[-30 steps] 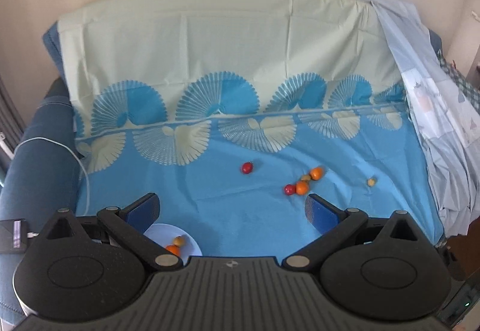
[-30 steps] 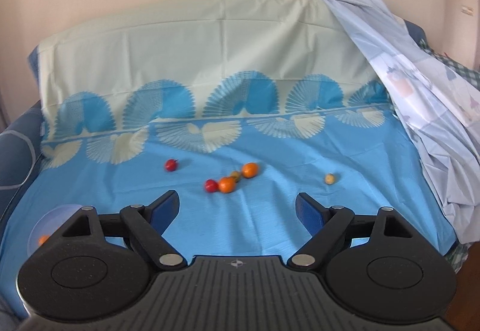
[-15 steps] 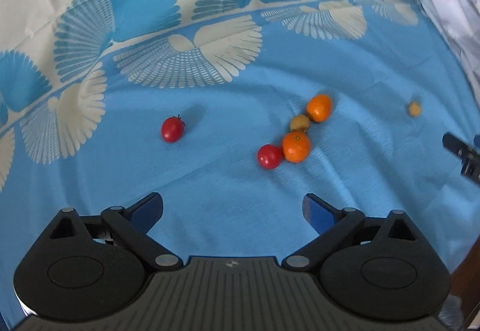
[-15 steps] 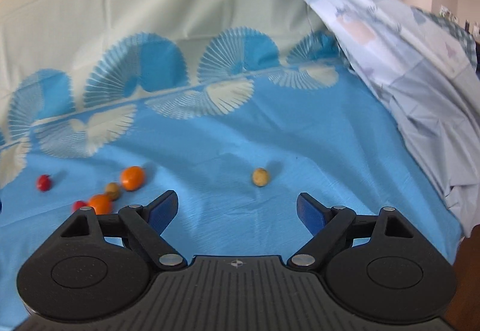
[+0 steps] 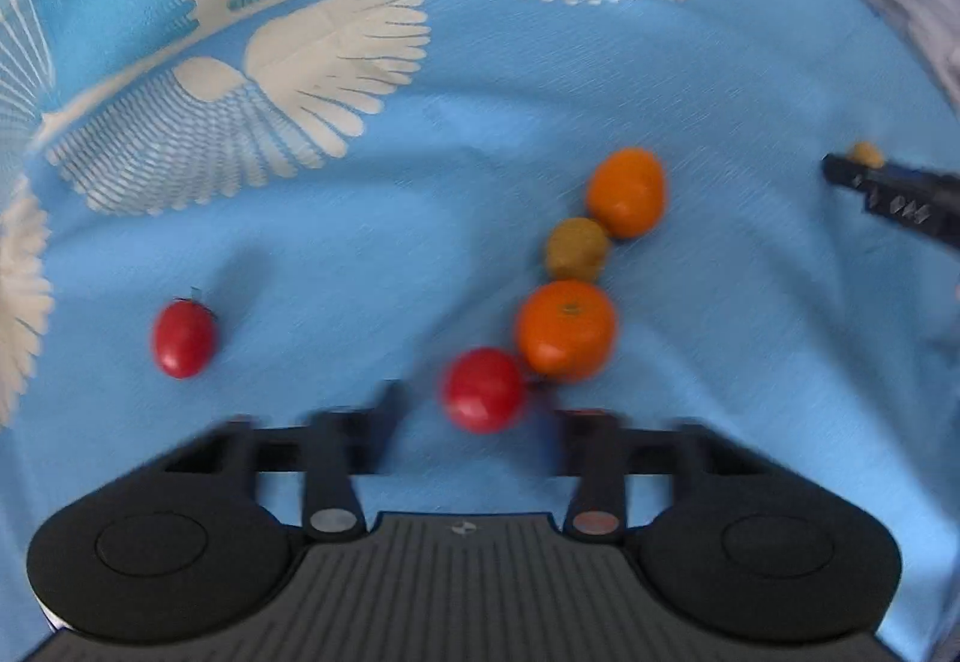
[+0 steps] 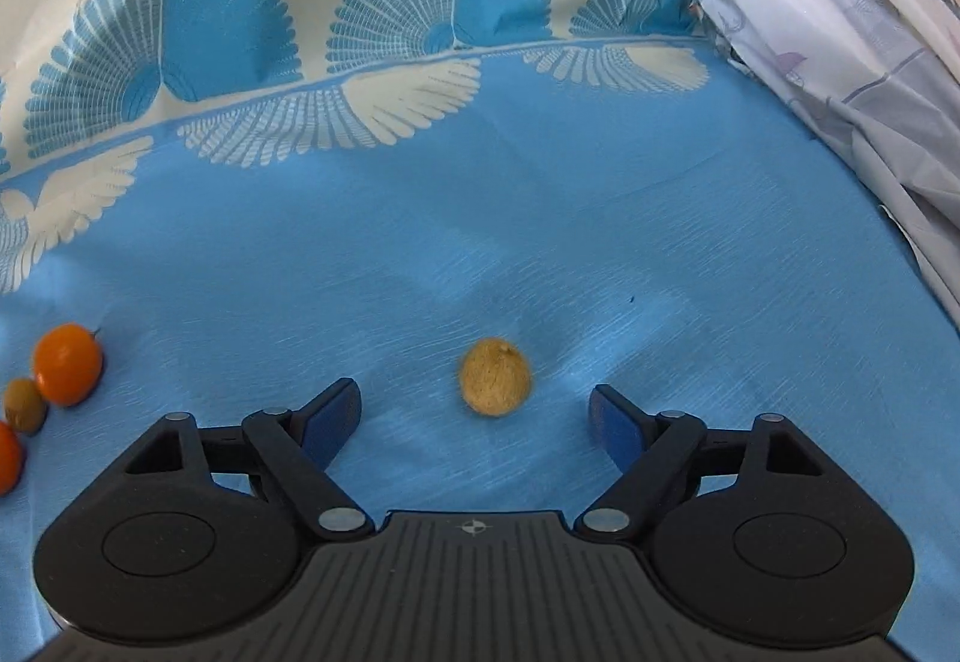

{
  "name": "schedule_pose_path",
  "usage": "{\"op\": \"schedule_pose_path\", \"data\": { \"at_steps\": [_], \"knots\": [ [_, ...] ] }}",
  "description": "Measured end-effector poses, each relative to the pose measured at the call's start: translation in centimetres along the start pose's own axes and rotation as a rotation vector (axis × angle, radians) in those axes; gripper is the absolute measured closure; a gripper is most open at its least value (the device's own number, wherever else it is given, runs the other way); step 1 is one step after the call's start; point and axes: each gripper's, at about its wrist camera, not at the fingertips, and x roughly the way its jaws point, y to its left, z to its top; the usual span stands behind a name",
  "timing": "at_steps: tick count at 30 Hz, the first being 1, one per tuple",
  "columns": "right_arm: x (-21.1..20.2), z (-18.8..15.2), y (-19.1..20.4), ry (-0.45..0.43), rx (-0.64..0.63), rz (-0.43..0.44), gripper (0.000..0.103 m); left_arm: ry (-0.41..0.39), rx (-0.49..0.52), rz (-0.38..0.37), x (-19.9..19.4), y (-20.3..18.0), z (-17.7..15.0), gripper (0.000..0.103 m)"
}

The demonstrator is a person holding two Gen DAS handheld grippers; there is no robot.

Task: Organize fruits
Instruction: 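Grasp a red tomato with the left tool while the right tool grasps a yellow fruit, then carry the red tomato and yellow fruit over the plate with both tools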

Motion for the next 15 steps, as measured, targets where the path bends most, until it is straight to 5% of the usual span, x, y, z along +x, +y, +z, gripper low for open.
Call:
{"op": "schedule_pose_path", "data": {
  "at_steps": [1, 2, 8, 15],
  "knots": [
    [-0.3, -0.1, 0.2, -0.015, -0.011, 0.013, 0.073, -0.008, -0.012, -0.009, -0.2, 0.2, -0.1, 0.071],
    [-0.6, -0.2, 0.6, -0.021, -0.036, 0.018, 0.077, -0.023, -0.011, -0.009, -0.5, 0.2, -0.3, 0.071],
    [-3.7, -0.9, 1.2, -0.024, -0.020, 0.020, 0.077, -0.041, -0.079, 0.001, -4.4, 1.3, -2.1, 0.071],
    [-13.1, -1.4, 3.1, -0.078, 0.008, 0.129, 0.077, -0.069, -0.235, 0.053, -13.5, 3.0, -6.9, 0.071]
  ]
}}
